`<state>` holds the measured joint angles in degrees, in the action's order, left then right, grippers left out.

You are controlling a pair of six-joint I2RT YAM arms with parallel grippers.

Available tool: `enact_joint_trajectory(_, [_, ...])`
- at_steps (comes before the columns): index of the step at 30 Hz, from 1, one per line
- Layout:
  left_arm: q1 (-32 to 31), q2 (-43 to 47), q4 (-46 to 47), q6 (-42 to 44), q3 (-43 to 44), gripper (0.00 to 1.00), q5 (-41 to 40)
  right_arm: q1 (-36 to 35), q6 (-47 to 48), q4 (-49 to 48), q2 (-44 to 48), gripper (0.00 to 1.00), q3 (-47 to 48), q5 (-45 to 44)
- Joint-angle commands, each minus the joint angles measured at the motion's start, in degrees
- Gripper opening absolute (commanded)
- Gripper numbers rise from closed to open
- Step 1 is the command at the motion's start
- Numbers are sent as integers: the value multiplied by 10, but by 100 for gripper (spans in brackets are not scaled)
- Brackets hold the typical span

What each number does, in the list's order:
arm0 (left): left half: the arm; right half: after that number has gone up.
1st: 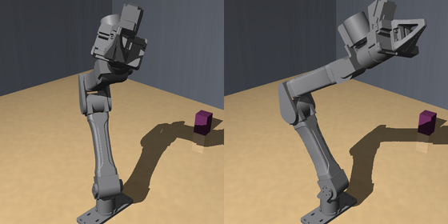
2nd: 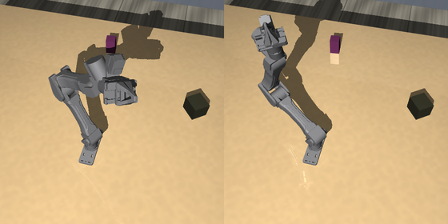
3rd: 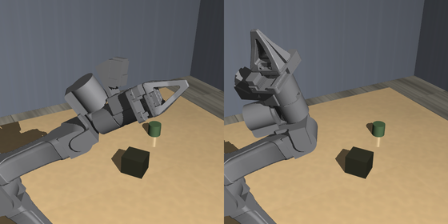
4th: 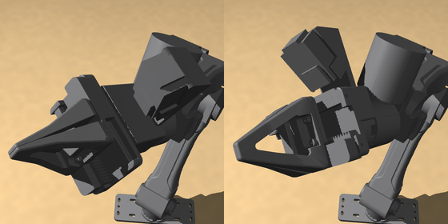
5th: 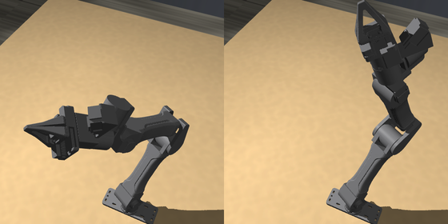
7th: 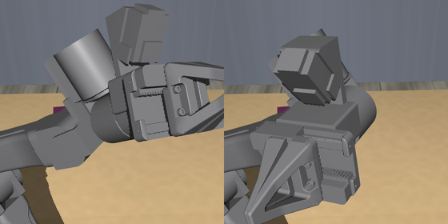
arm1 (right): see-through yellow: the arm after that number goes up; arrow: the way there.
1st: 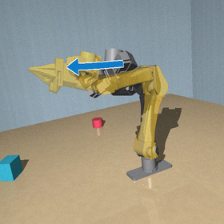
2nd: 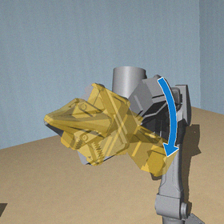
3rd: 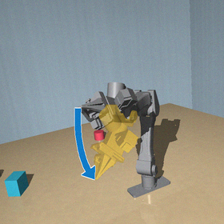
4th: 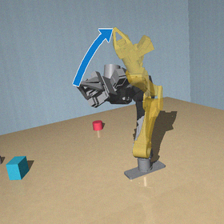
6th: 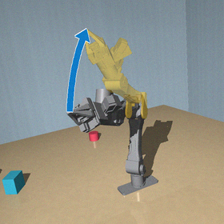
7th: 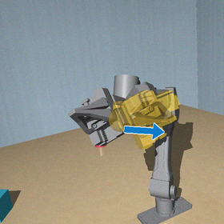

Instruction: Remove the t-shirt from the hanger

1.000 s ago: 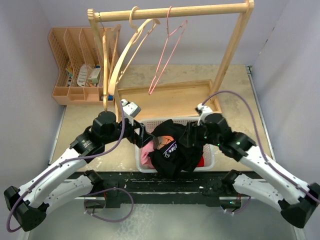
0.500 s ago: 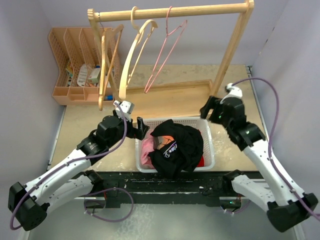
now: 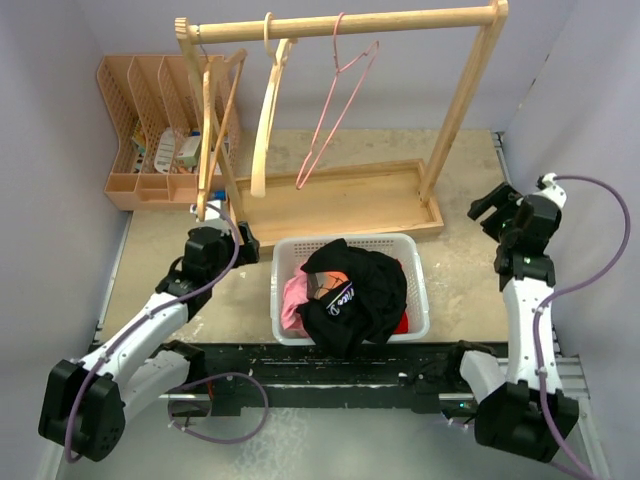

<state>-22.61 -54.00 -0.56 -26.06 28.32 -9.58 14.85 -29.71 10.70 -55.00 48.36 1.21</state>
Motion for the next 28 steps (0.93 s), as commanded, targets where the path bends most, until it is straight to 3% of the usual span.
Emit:
enact_joint_trajectory(1, [27, 27, 5, -33, -19, 99, -7, 4, 6, -28, 67, 82, -41, 12])
enact_joint_trajectory(9, [27, 113, -58, -62, -56, 99, -100, 4, 27, -10, 157, 86, -83, -16])
enact_joint_trajectory(14, [27, 150, -86, -80, -72, 99, -134, 4, 27, -13, 163, 87, -82, -26])
enact_joint_trajectory(28, [27, 138, -72, -62, -65, 99, -104, 4, 29, -9, 142, 86, -78, -19])
